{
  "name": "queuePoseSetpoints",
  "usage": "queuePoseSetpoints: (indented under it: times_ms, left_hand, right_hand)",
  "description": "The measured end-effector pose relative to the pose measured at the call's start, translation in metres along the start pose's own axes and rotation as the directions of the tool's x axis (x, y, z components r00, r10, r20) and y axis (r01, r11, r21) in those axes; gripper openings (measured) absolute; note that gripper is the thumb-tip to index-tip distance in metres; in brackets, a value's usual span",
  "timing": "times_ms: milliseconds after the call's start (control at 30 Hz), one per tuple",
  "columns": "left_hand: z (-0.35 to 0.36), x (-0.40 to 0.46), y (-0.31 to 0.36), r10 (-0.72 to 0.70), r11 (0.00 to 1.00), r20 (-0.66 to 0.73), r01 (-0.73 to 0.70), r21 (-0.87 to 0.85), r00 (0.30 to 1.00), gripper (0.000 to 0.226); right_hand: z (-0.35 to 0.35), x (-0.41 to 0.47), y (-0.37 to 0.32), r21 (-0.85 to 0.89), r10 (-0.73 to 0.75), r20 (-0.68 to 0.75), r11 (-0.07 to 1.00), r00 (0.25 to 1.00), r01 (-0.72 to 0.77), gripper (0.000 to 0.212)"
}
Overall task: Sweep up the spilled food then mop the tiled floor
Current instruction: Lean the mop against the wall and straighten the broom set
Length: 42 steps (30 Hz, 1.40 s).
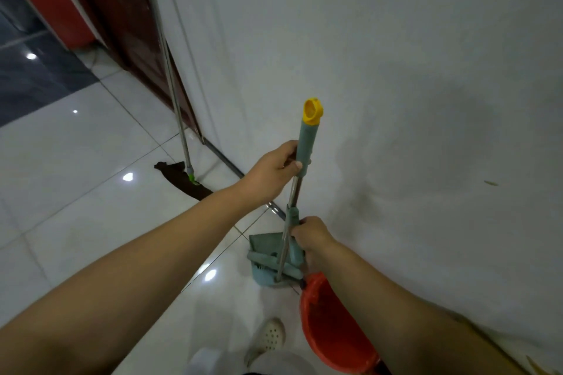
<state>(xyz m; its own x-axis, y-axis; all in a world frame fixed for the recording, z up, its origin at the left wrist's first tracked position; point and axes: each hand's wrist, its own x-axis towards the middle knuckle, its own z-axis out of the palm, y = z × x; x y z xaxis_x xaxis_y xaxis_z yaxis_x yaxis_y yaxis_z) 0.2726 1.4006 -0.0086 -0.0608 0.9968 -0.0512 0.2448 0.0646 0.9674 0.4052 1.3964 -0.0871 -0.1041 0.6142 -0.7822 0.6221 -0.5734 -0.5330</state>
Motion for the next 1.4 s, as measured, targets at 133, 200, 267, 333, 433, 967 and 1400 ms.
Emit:
queuePoseSetpoints:
  times_ms: [133,200,267,333,433,967,1400]
  left_hand:
    - [-0.003,0.006,0.0,-0.015,1.0,-0.033,0.015,0.016,0.999,0.029]
    - [-0.004,0.008,0.002,-0.01,1.0,-0.047,0.011,0.021,0.999,0.03]
    - [-0.007,0.011,0.006,0.001,1.0,-0.065,0.0,0.009,0.998,0.03]
    - [-0.01,0.014,0.01,0.006,1.0,-0.073,-0.005,0.006,0.997,0.032]
    - [-0.012,0.016,0.015,0.024,1.0,-0.077,-0.024,0.011,0.997,0.031]
    - [-0.003,-0.001,-0.008,0.026,0.991,-0.013,-0.024,0.135,1.0,0.026]
    - [0.019,-0.005,-0.028,-0.057,0.985,-0.013,0.058,0.165,0.998,0.03]
  right_hand:
    - [0.004,0.001,-0.006,0.044,0.004,0.051,0.999,0.999,-0.006,0.033]
    - [0.003,0.001,-0.01,0.084,0.011,0.076,0.996,0.997,-0.017,0.031]
    - [-0.001,-0.001,-0.016,0.103,0.006,0.103,0.994,0.995,-0.017,0.027]
    - [-0.005,-0.003,-0.022,0.103,-0.009,0.13,0.995,0.991,-0.005,0.025]
    - [-0.012,-0.005,-0.029,0.103,-0.023,0.166,0.995,0.986,0.005,0.025]
    - [-0.034,0.012,-0.007,-0.313,-0.134,0.102,0.936,0.986,0.16,0.025]
    - [-0.032,0.026,0.03,-0.387,-0.313,-0.055,0.882,0.948,0.269,0.038]
